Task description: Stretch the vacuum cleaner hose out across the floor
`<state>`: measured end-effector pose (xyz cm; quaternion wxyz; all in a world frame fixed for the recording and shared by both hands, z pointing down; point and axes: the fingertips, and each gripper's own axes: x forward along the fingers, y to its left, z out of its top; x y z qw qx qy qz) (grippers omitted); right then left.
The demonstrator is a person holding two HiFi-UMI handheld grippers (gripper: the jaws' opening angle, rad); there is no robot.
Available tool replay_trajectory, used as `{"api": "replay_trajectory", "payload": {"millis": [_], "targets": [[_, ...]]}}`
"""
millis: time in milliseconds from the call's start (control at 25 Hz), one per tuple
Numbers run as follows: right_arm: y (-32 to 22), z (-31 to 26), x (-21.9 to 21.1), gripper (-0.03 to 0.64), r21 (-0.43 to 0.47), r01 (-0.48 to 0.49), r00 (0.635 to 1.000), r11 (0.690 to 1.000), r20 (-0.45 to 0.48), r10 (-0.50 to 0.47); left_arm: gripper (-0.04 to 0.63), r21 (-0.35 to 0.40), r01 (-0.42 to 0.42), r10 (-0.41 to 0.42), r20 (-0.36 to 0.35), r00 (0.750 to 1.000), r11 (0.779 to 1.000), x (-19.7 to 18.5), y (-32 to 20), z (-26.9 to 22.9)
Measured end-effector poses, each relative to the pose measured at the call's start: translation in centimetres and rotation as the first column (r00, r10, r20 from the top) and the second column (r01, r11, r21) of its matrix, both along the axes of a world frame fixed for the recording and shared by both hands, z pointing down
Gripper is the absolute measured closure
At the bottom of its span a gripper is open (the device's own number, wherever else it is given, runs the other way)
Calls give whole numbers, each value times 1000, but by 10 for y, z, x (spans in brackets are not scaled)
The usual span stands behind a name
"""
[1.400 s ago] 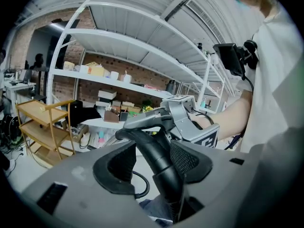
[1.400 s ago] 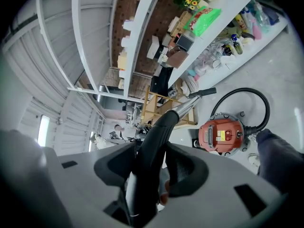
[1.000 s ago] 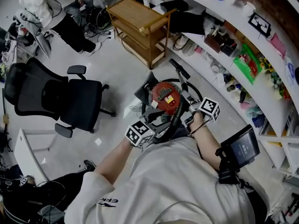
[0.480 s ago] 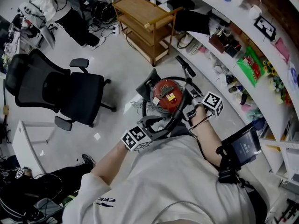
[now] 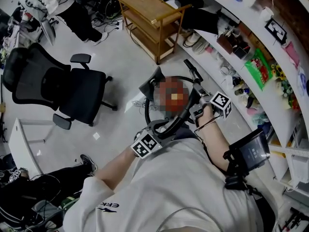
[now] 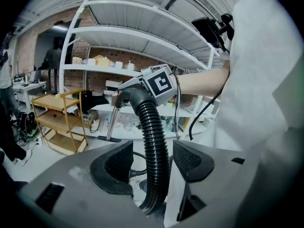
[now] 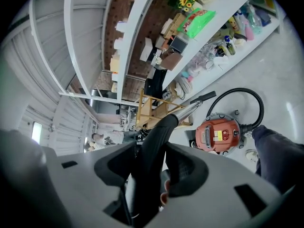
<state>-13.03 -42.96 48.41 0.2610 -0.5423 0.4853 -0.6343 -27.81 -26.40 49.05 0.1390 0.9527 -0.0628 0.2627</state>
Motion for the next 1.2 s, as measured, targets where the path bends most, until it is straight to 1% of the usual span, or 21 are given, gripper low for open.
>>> {"api": "replay_trajectory", "payload": {"millis": [80, 200, 320, 520, 640, 760, 880, 960, 1080, 1200], "targets": [[-1, -1, 0, 423, -3, -10, 1000, 1000, 5, 10, 359, 8, 21, -21, 10, 1000, 1000, 2, -1, 6], [-3, -3, 1, 424, -3, -19, 1000, 1000, 16, 19, 359, 31, 51, -52, 47, 998, 998, 3, -1, 23], [-4, -7, 0, 424, 4, -25, 1000, 1000, 16, 25, 362, 48, 65, -68, 65, 996, 997, 3, -2, 29], [-9, -13, -2, 423, 15, -39, 999, 999, 24, 39, 407, 34, 112, -114, 59, 992, 993, -5, -9, 28], [-12, -14, 0, 424, 21, -47, 998, 999, 36, 46, 413, 57, 130, -134, 67, 989, 990, -12, -21, 24], [-15, -16, -1, 425, 24, -59, 997, 998, 59, 58, 414, 93, 133, -141, 91, 986, 987, -25, -36, 19], [-18, -19, -4, 424, 24, -76, 994, 997, 86, 73, 414, 116, 123, -136, 112, 984, 986, -39, -52, 15], [-19, -20, -5, 423, 22, -90, 991, 996, 103, 87, 414, 127, 100, -115, 121, 986, 987, -45, -60, 11], [-21, -19, 0, 423, 16, -122, 984, 992, 135, 119, 414, 144, 41, -62, 144, 988, 989, -46, -74, 3], [-25, -19, 9, 423, 13, -163, 973, 987, 170, 158, 414, 145, -18, -8, 175, 984, 989, -45, -88, -1]]}}
